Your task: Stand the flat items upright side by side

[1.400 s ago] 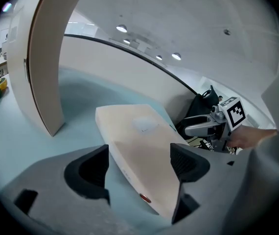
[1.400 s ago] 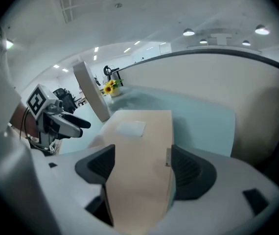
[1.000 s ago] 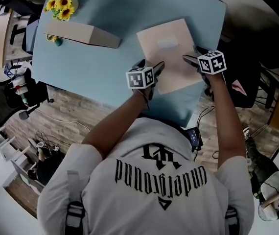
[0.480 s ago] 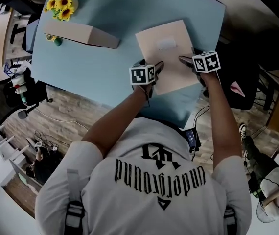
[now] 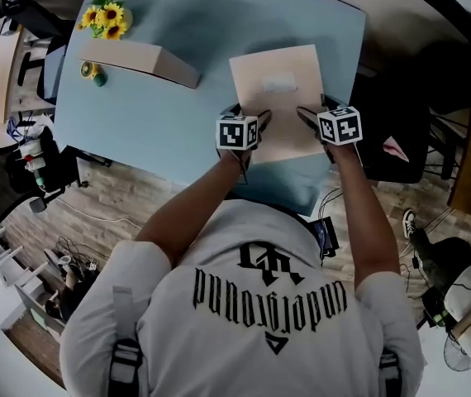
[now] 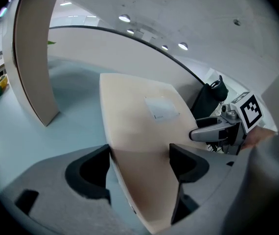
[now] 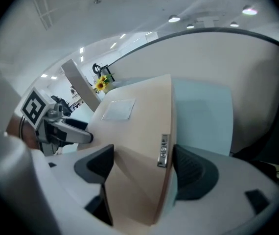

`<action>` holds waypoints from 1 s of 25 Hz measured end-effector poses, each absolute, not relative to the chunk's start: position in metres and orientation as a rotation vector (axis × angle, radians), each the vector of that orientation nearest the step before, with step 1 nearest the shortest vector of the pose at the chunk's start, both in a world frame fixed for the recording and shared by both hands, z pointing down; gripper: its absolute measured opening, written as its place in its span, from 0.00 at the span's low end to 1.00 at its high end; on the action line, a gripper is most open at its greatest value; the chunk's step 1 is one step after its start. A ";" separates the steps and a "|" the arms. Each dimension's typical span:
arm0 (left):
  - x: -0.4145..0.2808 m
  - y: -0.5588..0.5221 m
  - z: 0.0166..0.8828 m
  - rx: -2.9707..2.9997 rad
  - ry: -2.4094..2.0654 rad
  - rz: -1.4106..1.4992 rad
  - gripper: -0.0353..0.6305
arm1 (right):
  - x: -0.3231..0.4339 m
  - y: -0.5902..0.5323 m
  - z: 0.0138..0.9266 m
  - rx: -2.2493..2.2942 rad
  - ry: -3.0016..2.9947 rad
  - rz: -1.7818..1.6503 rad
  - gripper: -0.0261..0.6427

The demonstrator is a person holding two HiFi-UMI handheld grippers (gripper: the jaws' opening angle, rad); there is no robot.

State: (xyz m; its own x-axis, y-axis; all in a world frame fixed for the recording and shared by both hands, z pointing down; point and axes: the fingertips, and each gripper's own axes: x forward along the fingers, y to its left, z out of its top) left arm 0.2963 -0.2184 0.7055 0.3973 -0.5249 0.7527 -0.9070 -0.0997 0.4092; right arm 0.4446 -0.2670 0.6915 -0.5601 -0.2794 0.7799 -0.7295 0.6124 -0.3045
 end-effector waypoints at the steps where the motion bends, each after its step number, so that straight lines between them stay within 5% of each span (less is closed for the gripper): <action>1: 0.296 -0.217 0.700 1.780 -1.253 0.539 0.64 | 0.445 -0.264 0.685 0.813 -2.138 0.797 0.61; 25: 0.244 -0.181 0.558 2.209 -1.452 0.565 0.64 | 0.403 -0.191 0.536 1.354 -2.426 0.244 0.58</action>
